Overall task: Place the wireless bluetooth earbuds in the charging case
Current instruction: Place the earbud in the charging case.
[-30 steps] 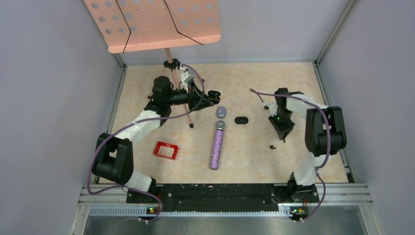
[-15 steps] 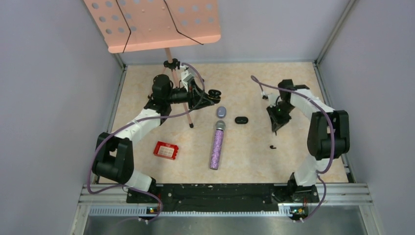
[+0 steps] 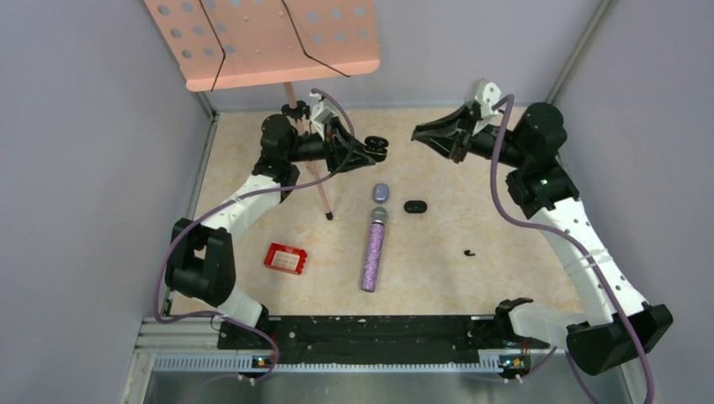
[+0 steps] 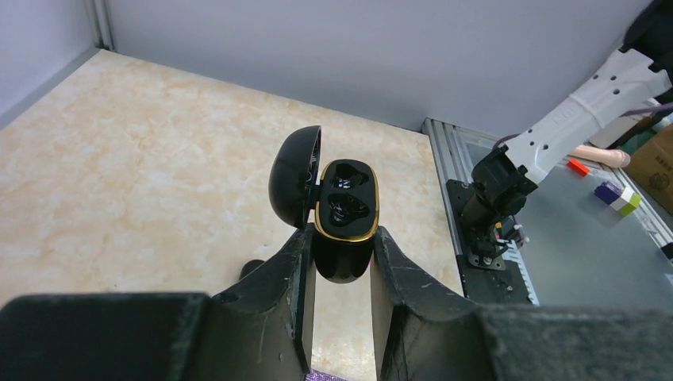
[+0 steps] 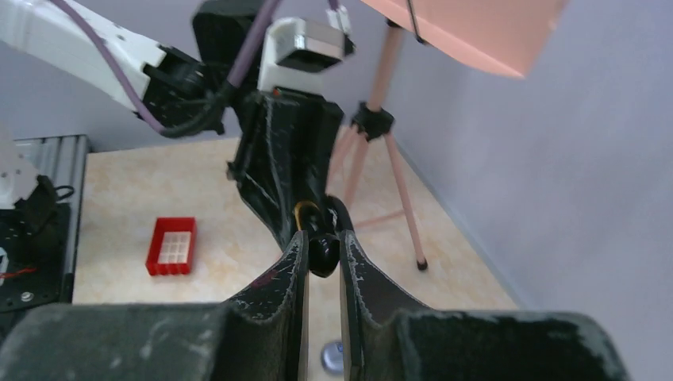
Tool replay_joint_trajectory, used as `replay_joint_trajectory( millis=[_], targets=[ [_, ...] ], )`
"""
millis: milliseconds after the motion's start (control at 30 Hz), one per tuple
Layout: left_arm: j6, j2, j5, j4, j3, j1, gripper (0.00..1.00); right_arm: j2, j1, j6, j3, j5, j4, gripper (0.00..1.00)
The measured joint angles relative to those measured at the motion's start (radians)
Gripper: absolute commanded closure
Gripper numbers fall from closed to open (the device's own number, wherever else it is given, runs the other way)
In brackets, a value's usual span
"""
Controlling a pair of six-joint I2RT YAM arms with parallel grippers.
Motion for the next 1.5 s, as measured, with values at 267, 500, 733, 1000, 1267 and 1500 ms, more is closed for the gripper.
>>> replay_joint_trajectory(
  millis=[267, 500, 733, 1000, 1267, 1500],
  targets=[
    [0.010, -0.011, 0.042, 0.011, 0.006, -0.021, 1.00, 0.141, 0.141, 0.023, 0.013, -0.018, 0.195, 1.00],
    [0.017, -0.030, 0.053, 0.012, 0.014, -0.021, 1.00, 0.172, 0.195, 0.014, 0.013, -0.017, 0.248, 1.00],
    [0.015, -0.045, 0.055, 0.016, 0.015, -0.021, 1.00, 0.174, 0.240, 0.003, 0.013, -0.006, 0.271, 1.00],
    [0.003, -0.046, 0.050, 0.034, 0.016, -0.021, 1.00, 0.198, 0.252, -0.014, 0.013, 0.023, 0.277, 1.00],
    [-0.008, -0.046, 0.035, 0.046, 0.017, -0.021, 1.00, 0.220, 0.260, -0.033, 0.013, 0.034, 0.276, 1.00],
    [-0.028, -0.046, 0.028, 0.055, 0.022, -0.021, 1.00, 0.224, 0.270, -0.055, 0.012, 0.037, 0.275, 1.00]
  ],
)
